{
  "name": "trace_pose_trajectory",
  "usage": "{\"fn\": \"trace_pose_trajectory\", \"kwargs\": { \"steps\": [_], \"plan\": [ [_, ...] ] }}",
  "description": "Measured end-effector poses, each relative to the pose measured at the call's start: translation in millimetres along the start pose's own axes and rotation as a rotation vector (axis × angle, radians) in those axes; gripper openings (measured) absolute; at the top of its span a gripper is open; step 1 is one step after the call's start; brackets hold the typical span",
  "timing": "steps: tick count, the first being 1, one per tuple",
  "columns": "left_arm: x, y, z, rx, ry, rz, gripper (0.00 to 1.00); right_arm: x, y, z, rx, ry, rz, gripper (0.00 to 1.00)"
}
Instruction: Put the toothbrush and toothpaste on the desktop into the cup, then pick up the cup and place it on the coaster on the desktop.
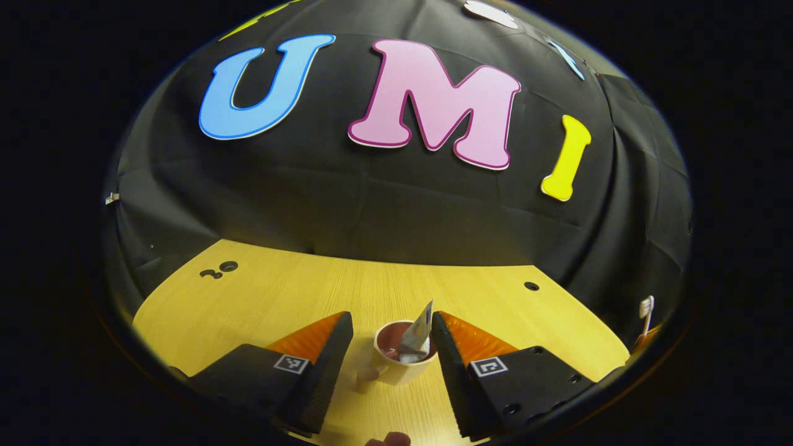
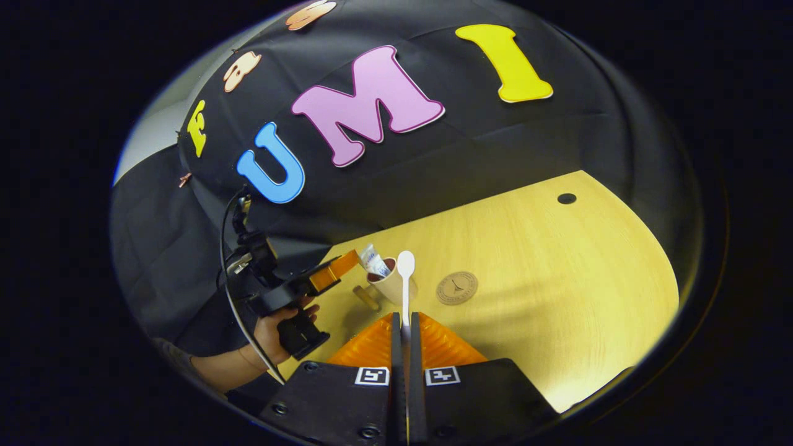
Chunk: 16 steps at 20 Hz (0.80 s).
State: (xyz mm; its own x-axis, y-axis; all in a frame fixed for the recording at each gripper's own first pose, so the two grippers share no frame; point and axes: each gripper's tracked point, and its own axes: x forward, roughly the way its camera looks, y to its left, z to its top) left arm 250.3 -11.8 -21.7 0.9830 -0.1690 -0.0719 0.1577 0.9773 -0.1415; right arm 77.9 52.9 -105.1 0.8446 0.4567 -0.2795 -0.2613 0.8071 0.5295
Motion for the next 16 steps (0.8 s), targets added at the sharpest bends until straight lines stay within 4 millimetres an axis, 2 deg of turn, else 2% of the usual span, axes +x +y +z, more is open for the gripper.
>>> {"fn": "trace_pose_trajectory", "kwargs": {
  "steps": [3,7,11,16],
  "plan": [
    [-31,0,4,-0.015,-0.002,-0.015,0.8,22,20,16,0.003,-0.041,0.038,0.06],
    [-75,6,-3,0.003,0.028,-0.037,0.8,57,40,40,-0.022,-0.105,0.074,0.06],
    [-114,12,-23,0.007,0.08,-0.043,0.8,97,52,70,0.001,-0.189,0.106,0.06],
    [-143,10,-52,0.01,0.128,-0.038,0.8,149,52,95,-0.003,-0.268,0.138,0.06]
  ]
}}
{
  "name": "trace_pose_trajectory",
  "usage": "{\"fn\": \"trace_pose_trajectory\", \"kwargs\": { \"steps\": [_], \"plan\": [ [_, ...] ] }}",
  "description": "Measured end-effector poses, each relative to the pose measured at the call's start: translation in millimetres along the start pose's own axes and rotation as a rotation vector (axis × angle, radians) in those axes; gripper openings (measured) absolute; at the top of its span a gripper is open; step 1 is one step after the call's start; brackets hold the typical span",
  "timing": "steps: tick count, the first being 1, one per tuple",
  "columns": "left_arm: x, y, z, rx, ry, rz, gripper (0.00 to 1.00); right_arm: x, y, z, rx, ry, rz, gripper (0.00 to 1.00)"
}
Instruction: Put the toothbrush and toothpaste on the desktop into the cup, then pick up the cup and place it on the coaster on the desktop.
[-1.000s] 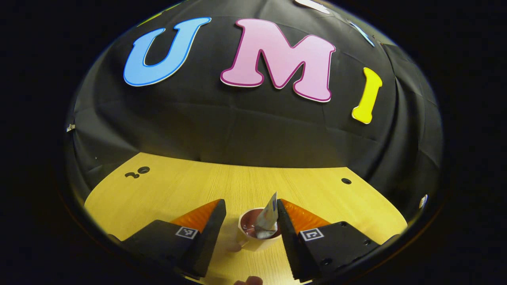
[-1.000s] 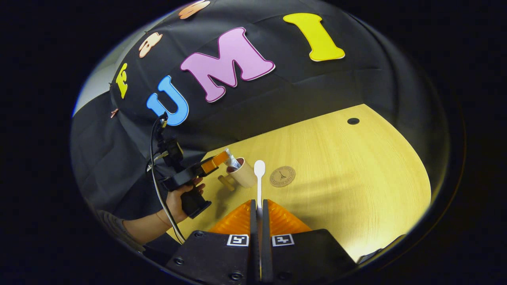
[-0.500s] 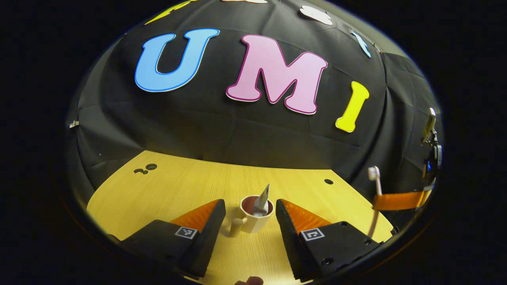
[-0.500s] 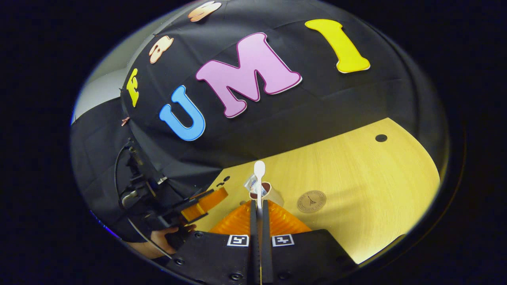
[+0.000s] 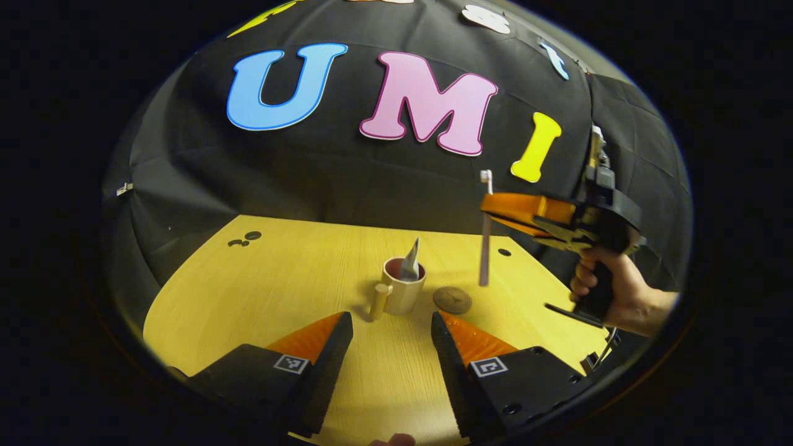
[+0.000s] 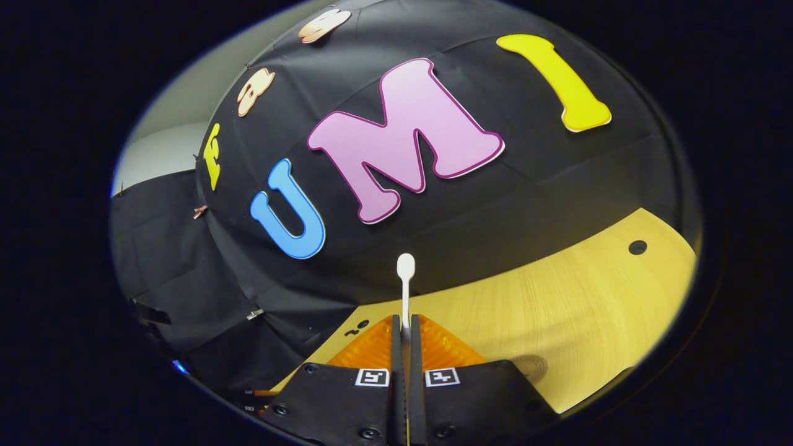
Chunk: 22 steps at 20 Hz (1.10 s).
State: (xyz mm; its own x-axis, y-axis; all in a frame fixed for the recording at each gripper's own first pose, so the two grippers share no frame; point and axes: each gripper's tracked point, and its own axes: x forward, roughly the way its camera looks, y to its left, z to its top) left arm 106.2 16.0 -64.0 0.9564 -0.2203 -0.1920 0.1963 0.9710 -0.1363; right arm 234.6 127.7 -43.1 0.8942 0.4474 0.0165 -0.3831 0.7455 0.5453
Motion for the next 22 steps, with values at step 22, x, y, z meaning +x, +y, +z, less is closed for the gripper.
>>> {"fn": "trace_pose_trajectory", "kwargs": {
  "steps": [22],
  "plan": [
    [-5,11,-59,-0.122,0.093,0.121,0.8,104,-17,-70,-0.147,-0.044,0.131,0.06]
  ]
}}
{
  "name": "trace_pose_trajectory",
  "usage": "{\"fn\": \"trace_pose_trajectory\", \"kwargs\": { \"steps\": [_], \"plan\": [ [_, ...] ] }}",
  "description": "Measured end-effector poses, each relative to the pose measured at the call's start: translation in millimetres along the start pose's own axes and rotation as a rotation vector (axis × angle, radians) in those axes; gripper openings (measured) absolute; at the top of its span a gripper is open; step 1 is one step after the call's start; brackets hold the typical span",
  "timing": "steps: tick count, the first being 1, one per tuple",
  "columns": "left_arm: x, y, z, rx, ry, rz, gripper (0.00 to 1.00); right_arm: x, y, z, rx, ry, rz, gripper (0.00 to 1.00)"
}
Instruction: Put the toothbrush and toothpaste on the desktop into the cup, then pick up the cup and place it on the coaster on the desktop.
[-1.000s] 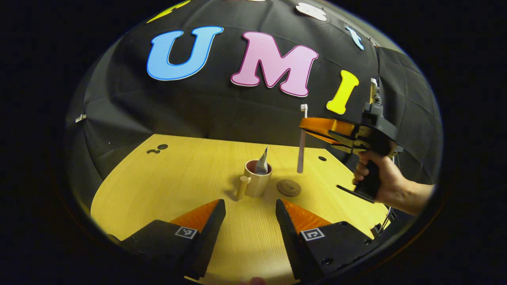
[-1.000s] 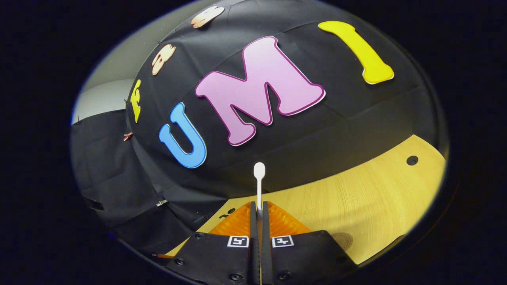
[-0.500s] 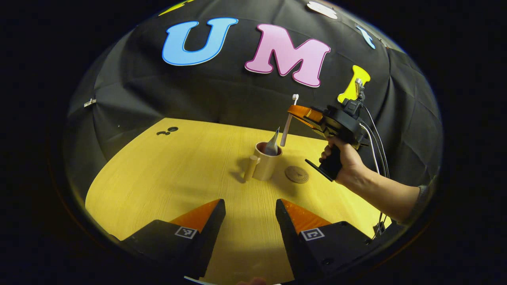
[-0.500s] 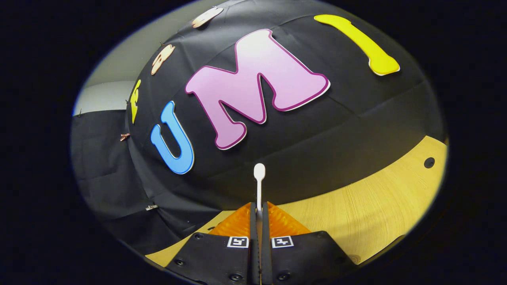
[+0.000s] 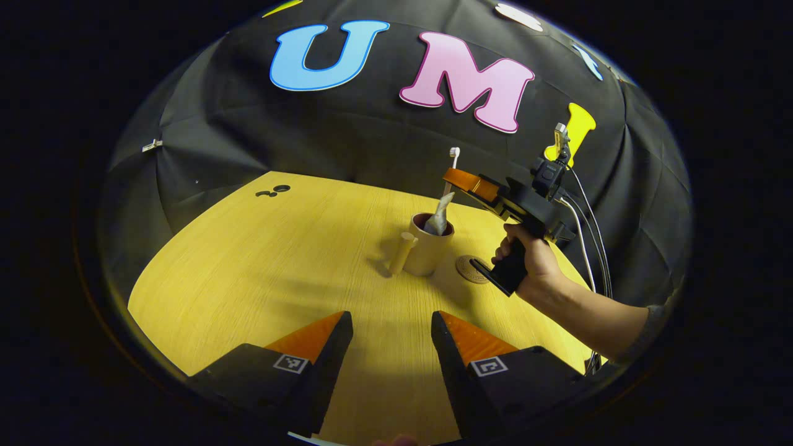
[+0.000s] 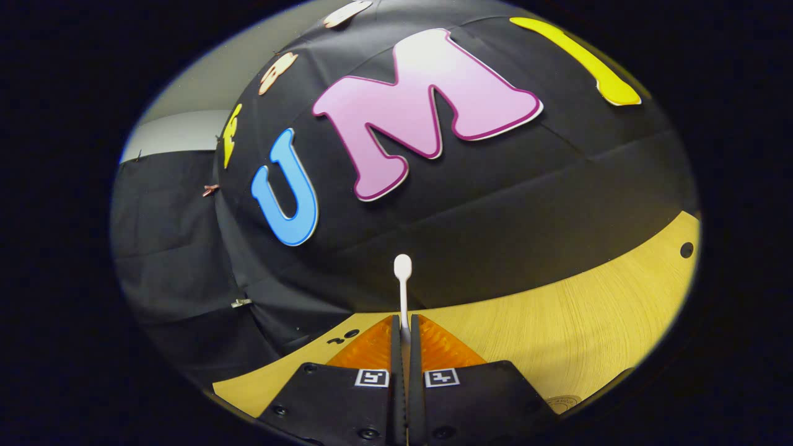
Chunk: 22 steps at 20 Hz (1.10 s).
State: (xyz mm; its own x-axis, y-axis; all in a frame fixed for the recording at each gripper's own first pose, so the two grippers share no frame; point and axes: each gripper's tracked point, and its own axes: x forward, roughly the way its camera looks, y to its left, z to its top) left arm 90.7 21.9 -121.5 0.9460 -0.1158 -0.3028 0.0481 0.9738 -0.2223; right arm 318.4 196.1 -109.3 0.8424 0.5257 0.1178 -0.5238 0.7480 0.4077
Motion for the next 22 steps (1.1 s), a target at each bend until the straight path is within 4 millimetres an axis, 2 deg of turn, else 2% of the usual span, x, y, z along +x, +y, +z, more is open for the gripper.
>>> {"fn": "trace_pose_trajectory", "kwargs": {
  "steps": [2,10,15,17,18,19,20,21,22],
  "plan": [
    [1,-3,-1,0.011,0.001,-0.006,0.8,-6,3,-9,-0.056,0.033,0.009,0.06],
    [1,-4,-1,0.013,0.003,-0.013,0.8,-35,7,-40,-0.073,0.12,-0.003,0.07],
    [-1,-1,3,0.008,-0.004,-0.003,0.8,-53,1,-67,-0.055,0.218,-0.027,0.09],
    [0,-1,4,0.007,-0.003,0.001,0.8,-58,-1,-69,-0.041,0.227,-0.034,0.1],
    [0,-1,5,0.008,0.0,0.002,0.8,-63,1,-67,-0.032,0.243,-0.029,0.0],
    [1,-2,5,0.011,0.003,0.001,0.8,-67,1,-67,-0.033,0.252,-0.035,0.16],
    [3,-3,6,0.016,0.007,0.0,0.8,-71,-2,-69,-0.044,0.265,-0.046,0.19],
    [5,-4,5,0.021,0.014,-0.002,0.8,-76,-3,-71,-0.047,0.282,-0.052,0.06],
    [8,-5,5,0.025,0.024,-0.007,0.8,-83,-4,-73,-0.041,0.299,-0.056,0.27]
  ]
}}
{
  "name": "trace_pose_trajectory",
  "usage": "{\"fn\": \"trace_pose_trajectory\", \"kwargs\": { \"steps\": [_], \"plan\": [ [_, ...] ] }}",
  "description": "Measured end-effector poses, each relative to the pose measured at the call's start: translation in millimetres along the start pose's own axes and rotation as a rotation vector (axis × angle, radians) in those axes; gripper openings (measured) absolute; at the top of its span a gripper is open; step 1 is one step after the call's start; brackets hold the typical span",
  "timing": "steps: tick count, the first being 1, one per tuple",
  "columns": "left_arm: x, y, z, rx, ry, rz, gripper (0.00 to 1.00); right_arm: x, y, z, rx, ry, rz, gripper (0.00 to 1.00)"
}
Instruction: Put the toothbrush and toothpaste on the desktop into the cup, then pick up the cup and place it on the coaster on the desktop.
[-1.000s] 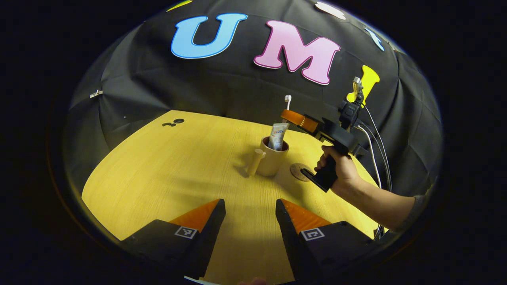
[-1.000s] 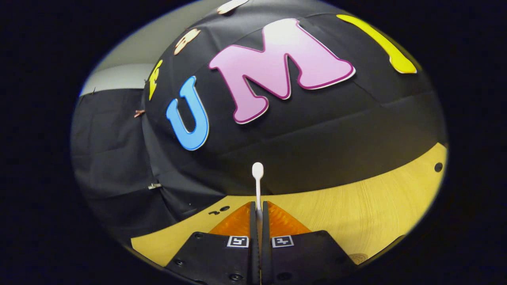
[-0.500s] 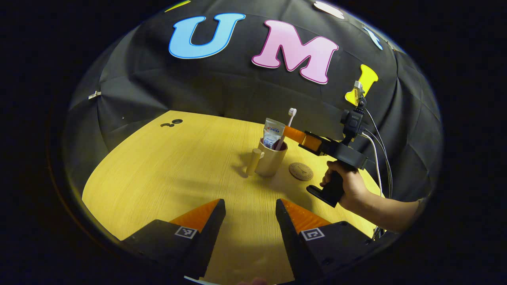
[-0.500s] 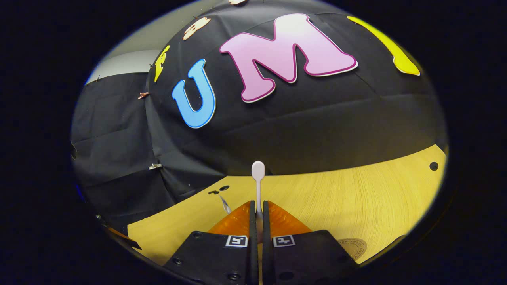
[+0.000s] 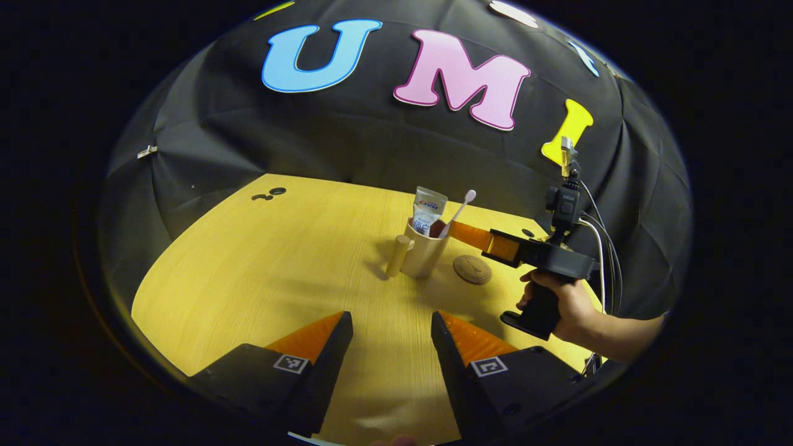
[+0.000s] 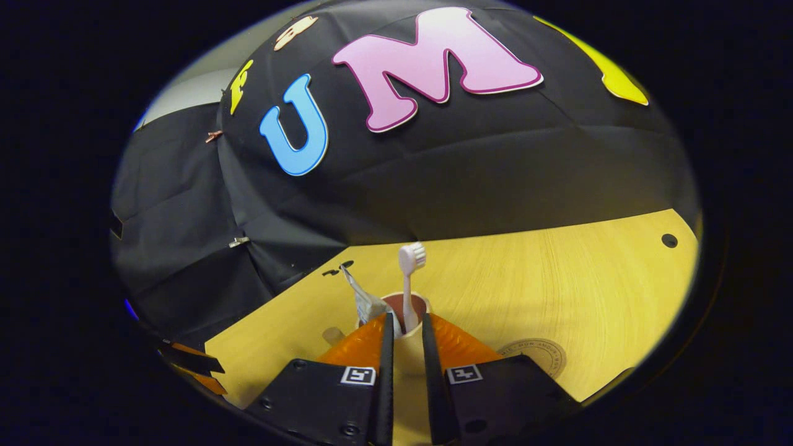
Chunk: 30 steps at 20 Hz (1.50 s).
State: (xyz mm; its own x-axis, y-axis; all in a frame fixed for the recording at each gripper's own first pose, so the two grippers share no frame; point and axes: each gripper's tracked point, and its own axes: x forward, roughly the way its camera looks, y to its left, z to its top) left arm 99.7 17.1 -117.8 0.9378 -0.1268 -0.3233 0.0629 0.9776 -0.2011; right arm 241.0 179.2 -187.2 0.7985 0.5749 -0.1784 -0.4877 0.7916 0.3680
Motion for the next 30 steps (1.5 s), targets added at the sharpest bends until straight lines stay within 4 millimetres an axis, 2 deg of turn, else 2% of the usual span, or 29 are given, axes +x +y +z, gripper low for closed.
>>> {"fn": "trace_pose_trajectory", "kwargs": {
  "steps": [1,2,3,4,6,8,9,10,11,12,13,14,15,16,19,24,27,30],
  "plan": [
    [4,-1,-1,0.005,0.012,-0.006,0.8,-6,-1,-4,0.01,0.017,-0.005,0.27],
    [8,-2,1,0.01,0.022,-0.01,0.8,-13,-2,-8,0.018,0.033,-0.01,0.12],
    [12,-1,3,0.015,0.033,-0.01,0.8,-20,-3,-13,0.02,0.051,-0.017,0.17],
    [16,0,5,0.019,0.048,-0.005,0.8,-29,-5,-19,0.02,0.077,-0.025,0.34],
    [27,3,8,0.024,0.082,0.0,0.8,-51,-10,-30,0.033,0.117,-0.039,0.39],
    [38,3,13,0.038,0.102,-0.007,0.8,-75,-16,-39,0.051,0.151,-0.063,0.4],
    [42,2,16,0.043,0.107,-0.013,0.8,-88,-19,-43,0.059,0.169,-0.073,0.24],
    [46,0,20,0.039,0.117,-0.021,0.8,-101,-22,-49,0.065,0.186,-0.084,0.42],
    [48,-3,23,0.035,0.129,-0.033,0.8,-114,-25,-53,0.075,0.2,-0.097,0.43],
    [52,-6,27,0.034,0.138,-0.047,0.8,-127,-28,-58,0.087,0.216,-0.105,0.29],
    [56,-10,30,0.037,0.149,-0.06,0.8,-139,-31,-61,0.092,0.231,-0.12,0.47],
    [59,-13,34,0.041,0.162,-0.073,0.8,-152,-32,-65,0.097,0.242,-0.126,0.31],
    [63,-15,36,0.049,0.18,-0.086,0.8,-164,-34,-68,0.101,0.254,-0.132,0.36],
    [67,-17,37,0.063,0.213,-0.092,0.8,-176,-37,-69,0.107,0.263,-0.141,0.54],
    [81,-12,43,0.145,0.291,-0.108,0.8,-208,-47,-69,0.146,0.268,-0.175,0.55],
    [109,-1,36,0.259,0.467,-0.136,0.81,-259,-60,-73,0.193,0.259,-0.246,0.55],
    [130,3,34,0.35,0.521,-0.149,0.8,-288,-73,-73,0.241,0.239,-0.3,0.55],
    [151,3,30,0.448,0.567,-0.153,0.8,-315,-91,-81,0.268,0.228,-0.367,0.55]
  ]
}}
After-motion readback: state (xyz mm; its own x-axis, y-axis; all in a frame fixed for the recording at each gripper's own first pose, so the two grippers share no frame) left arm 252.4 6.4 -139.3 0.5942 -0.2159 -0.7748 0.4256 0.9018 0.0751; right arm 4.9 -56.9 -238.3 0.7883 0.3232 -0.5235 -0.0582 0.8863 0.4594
